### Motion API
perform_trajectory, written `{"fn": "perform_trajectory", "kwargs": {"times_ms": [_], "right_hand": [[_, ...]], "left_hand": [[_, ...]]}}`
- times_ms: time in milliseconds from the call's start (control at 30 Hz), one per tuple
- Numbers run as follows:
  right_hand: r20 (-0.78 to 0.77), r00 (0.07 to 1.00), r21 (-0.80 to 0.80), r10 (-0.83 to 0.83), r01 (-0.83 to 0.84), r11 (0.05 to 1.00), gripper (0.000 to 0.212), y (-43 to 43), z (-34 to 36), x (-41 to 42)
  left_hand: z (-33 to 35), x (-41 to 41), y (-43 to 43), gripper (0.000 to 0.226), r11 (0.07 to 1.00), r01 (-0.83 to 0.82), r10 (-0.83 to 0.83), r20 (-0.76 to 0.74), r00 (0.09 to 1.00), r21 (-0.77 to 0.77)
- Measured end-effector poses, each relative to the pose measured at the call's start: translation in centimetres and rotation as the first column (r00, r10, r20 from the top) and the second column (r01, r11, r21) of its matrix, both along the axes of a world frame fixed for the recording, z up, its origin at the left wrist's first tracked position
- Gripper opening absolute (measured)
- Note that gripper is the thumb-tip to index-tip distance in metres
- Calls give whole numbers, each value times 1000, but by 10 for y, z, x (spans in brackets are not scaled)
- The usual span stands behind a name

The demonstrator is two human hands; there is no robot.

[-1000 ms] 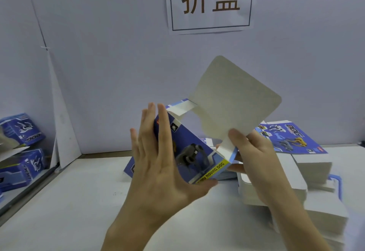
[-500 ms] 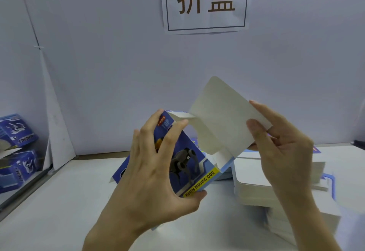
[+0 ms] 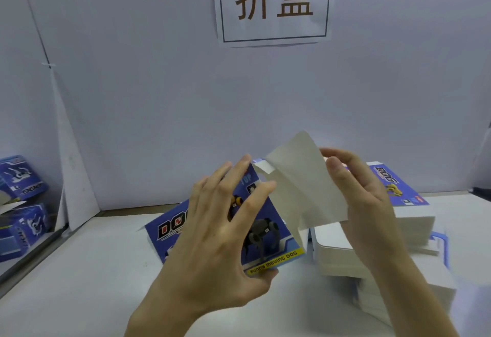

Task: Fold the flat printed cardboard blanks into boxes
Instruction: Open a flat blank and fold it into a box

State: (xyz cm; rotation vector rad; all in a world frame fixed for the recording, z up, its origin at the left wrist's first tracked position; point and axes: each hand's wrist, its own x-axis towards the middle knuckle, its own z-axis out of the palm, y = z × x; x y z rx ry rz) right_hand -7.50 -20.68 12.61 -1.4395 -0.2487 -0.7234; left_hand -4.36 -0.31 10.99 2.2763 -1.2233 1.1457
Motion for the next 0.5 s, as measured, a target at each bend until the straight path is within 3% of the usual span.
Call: {"fn": "perform_trajectory", "kwargs": {"times_ms": [67,133,267,367,433,500], "right_hand": [[-113,972,87,208,-199,976,29,-5,0,-1],[-152,947,79,282,-273,959,28,-7,0,-4],[-108,994,-124,3,-17,992,15,-2,-1,-2],[-53,996,-130,-75,68,989,29,1,0,-1],[-68,996,-107,51,-58,993,22,4,2,-4],[-145,969,-160,202,-225,961,30,8,4,-7]], "left_hand": [[-1,1,-3,101,1000,17,-17,15,1000,15],[-1,1,-3,101,1000,19,-19,15,1000,18],[1,0,-1,101,1000,16,-16,23,1000,16],[0,-1,-4,100,1000,13,-13,27,1000,18],[-1,-1,-6,100,1000,1,-1,13,1000,11],[-1,-1,-5,96,1000,6,-6,-11,1000,-8]]}}
